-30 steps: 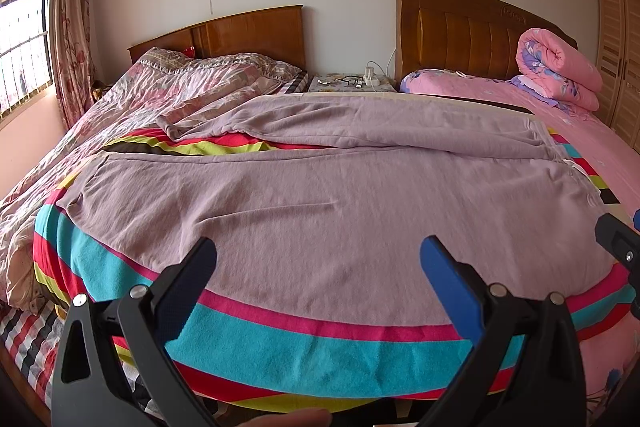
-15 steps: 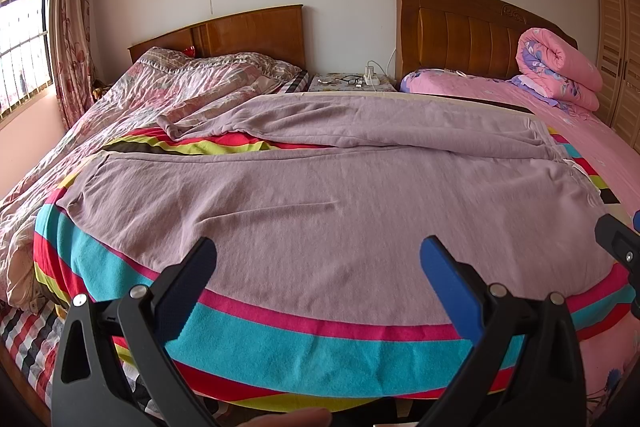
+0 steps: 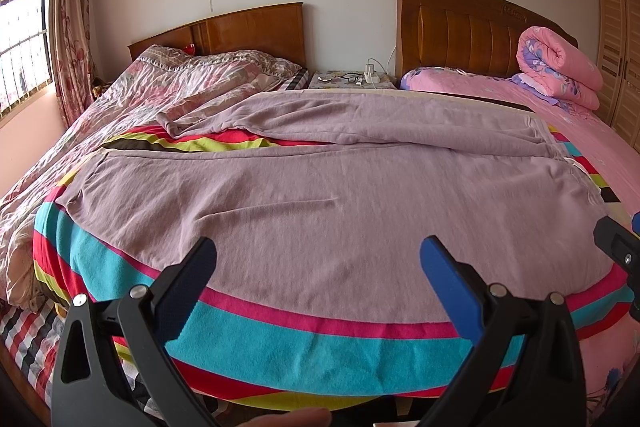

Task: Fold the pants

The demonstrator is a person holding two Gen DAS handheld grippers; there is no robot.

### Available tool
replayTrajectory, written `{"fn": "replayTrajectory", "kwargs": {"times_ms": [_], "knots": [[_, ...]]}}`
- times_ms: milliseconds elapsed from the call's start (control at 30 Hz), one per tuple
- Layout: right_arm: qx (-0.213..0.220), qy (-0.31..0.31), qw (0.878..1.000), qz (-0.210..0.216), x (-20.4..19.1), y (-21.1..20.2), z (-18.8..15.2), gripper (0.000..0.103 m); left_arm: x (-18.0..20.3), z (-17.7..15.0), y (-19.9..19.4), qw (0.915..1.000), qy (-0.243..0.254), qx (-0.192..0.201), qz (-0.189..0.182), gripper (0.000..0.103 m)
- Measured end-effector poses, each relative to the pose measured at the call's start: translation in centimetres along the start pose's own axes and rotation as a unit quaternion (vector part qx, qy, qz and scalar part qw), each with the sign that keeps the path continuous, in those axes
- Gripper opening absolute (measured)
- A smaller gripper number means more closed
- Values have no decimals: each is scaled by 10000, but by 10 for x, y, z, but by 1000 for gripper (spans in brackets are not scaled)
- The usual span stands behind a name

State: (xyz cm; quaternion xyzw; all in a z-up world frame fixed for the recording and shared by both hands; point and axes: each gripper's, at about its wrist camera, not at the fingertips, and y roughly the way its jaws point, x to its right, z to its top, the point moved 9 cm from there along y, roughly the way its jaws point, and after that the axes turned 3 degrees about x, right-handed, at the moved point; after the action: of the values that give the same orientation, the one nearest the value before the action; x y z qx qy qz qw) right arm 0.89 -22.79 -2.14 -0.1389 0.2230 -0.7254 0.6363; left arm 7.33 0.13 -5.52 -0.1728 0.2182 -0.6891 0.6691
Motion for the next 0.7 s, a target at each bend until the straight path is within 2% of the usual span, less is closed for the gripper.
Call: {"fn": "replayTrajectory", "kwargs": {"times_ms": [700], "knots": [[-127,-103,9998,78,-1,8,-2,99,1,-7,3,9999,97,-109,-34,102]]}}
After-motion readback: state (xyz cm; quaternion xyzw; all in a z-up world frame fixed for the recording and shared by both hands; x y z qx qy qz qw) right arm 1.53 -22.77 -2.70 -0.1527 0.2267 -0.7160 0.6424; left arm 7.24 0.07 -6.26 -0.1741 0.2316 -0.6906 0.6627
